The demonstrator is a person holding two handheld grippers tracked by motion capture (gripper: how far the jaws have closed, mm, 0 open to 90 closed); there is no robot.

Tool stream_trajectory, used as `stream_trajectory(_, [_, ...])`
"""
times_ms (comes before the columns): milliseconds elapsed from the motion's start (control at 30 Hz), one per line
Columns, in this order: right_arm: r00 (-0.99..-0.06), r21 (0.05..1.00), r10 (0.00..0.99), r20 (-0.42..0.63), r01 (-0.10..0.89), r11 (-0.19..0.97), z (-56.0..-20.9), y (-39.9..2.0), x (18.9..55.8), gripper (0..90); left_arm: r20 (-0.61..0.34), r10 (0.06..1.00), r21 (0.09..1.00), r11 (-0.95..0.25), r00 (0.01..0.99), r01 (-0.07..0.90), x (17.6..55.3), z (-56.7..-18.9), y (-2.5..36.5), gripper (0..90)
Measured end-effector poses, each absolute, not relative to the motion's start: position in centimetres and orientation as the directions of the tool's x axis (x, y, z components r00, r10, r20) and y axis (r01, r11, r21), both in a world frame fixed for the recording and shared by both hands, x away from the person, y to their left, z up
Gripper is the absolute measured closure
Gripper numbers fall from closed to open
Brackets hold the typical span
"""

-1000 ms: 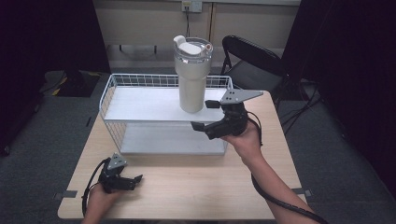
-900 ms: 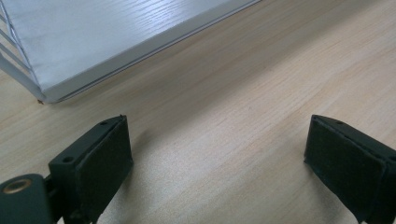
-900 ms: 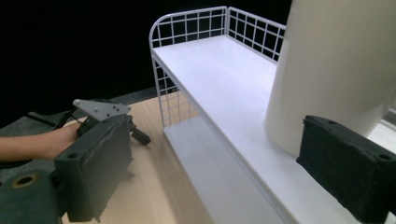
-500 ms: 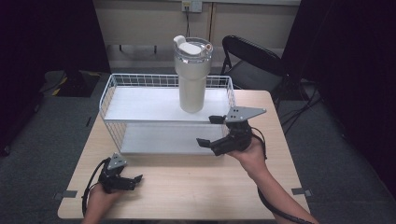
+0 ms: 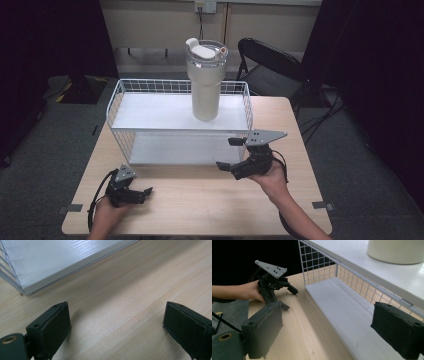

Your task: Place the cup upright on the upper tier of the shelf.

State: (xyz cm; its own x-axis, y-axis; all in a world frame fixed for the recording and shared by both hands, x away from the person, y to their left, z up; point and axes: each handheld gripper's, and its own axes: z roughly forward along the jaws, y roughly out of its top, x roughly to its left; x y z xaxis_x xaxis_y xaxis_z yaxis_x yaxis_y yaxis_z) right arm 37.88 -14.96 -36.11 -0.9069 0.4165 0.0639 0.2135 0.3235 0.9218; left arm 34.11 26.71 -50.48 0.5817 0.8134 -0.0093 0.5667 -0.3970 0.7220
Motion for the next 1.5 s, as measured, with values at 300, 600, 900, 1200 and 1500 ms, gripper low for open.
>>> stream_trajectory(300, [-0.905, 0.914, 0.421, 0.058, 0.218, 0.344, -37.8, -15.6, 37.5, 8.8, -0.009, 0.814, 0.722, -0.397, 0.581, 0.566, 34.1, -50.5, 26.7, 6.8])
stream_trajectory(600, [-0.896, 0.904, 0.438, 0.071, 0.243, 0.351, -39.9, -16.7, 37.3, 8.9, -0.010, 0.814, 0.722, -0.396, 0.581, 0.567, 34.1, -50.5, 26.7, 6.8])
stream_trajectory(900, [-0.888, 0.892, 0.452, 0.085, 0.270, 0.363, -42.0, -17.5, 37.1, 8.9, -0.010, 0.814, 0.722, -0.396, 0.581, 0.567, 34.1, -50.5, 26.7, 6.8])
stream_trajectory(1200, [-0.883, 0.880, 0.461, 0.088, 0.286, 0.379, -43.6, -18.2, 36.9, 8.8, -0.010, 0.814, 0.722, -0.396, 0.581, 0.567, 34.1, -50.5, 26.7, 6.8])
stream_trajectory(1500, [-0.871, 0.874, 0.479, 0.104, 0.310, 0.373, -44.5, -19.2, 36.9, 8.9, -0.010, 0.814, 0.722, -0.396, 0.581, 0.567, 34.1, -50.5, 26.7, 6.8])
